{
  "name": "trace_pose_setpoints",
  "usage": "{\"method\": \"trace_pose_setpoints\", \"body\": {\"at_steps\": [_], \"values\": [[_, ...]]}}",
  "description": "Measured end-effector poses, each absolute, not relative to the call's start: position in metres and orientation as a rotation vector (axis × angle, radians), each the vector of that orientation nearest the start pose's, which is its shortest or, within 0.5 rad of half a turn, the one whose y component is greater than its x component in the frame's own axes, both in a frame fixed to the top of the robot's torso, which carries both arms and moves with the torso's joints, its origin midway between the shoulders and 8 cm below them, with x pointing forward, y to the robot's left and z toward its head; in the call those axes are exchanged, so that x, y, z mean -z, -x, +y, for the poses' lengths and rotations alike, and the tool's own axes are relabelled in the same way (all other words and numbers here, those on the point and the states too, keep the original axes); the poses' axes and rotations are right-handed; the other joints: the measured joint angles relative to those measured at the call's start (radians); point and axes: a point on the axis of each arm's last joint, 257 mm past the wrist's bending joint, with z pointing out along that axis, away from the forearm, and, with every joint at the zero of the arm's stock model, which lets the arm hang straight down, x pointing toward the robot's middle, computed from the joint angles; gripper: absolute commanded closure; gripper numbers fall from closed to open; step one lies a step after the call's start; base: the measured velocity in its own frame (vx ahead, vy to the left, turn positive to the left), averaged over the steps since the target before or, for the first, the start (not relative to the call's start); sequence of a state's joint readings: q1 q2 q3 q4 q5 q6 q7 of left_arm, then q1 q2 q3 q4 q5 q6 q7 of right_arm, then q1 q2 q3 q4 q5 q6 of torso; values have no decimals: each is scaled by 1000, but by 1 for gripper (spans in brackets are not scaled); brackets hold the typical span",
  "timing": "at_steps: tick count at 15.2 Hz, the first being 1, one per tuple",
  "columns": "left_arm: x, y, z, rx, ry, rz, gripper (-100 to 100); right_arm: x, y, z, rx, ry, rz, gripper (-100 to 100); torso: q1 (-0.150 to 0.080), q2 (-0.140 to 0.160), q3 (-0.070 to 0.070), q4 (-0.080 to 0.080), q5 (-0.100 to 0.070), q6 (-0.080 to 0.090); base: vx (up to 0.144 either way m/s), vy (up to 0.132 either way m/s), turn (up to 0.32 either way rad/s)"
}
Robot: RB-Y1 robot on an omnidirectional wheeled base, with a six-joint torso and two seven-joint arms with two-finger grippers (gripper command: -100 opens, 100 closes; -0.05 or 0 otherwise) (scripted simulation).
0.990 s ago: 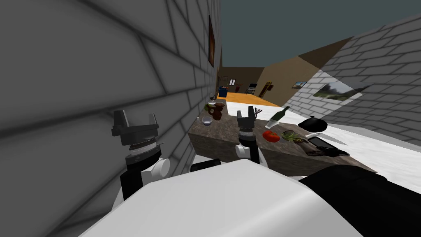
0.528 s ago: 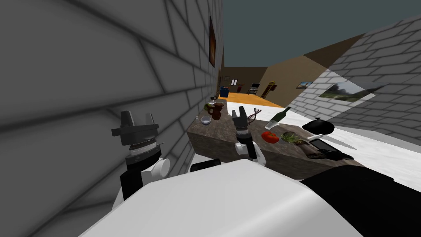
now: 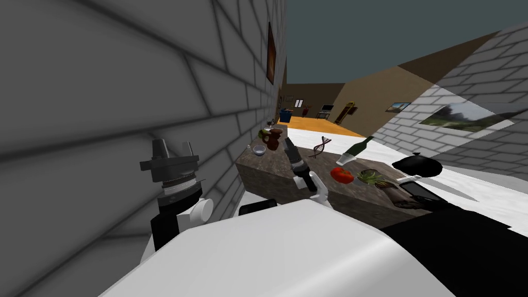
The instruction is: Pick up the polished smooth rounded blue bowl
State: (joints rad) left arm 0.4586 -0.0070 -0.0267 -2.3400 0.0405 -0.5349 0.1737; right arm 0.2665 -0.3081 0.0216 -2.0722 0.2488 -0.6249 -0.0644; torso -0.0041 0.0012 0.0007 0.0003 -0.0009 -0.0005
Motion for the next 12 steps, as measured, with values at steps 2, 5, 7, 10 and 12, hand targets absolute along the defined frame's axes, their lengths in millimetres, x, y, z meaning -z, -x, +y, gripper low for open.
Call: {"method": "trace_pose_setpoints", "body": {"at_steps": [2,5,7,10,12], "values": [[-70,-326,268,1562,638,445,0,-5,-389,-186,-1272,-91,952,-100,0,0,0,0,0,0,-26,-32,99],[-70,-326,268,1562,638,445,0,5,-402,-170,-1242,-1,1011,-100,2,-1,0,0,0,0,-26,-26,135],[-70,-326,268,1562,638,445,0,17,-410,-157,-1216,79,1057,-100,2,-1,0,0,0,0,-23,-25,106],[-70,-326,268,1562,638,445,0,35,-417,-150,-1175,171,1117,-100,2,-1,-1,0,0,0,-24,-20,167],[-70,-326,268,1562,638,445,0,48,-423,-142,-1140,258,1161,-100,2,-1,-1,0,1,0,-18,-19,106]]}}
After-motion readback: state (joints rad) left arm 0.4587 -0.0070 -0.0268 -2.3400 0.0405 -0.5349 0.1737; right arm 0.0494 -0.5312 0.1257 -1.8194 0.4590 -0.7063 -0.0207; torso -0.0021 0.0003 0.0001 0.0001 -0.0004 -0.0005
